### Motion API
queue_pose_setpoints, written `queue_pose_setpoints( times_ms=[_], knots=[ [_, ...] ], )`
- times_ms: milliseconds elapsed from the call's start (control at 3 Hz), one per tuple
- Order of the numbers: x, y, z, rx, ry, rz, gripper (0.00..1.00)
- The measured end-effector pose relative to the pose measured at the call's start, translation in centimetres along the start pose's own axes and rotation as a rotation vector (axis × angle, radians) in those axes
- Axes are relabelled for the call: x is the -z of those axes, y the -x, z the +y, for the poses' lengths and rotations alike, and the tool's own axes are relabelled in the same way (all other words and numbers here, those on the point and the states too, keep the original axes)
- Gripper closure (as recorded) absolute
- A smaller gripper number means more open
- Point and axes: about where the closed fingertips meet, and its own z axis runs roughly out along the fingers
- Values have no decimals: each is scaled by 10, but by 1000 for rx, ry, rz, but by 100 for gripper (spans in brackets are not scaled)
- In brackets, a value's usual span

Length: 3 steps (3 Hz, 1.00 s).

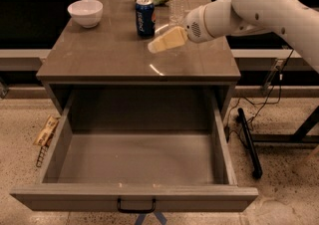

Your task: Place pepsi can into top drawer

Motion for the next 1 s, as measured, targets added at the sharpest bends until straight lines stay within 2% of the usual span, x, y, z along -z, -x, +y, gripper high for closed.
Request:
queue_pose_setpoints(
  times_ms=[667, 1000],
  knots=[
    [-31, 19, -29, 44, -42, -93, 0],
    [-53, 27, -39, 13, -42, -144, 0]
  ],
)
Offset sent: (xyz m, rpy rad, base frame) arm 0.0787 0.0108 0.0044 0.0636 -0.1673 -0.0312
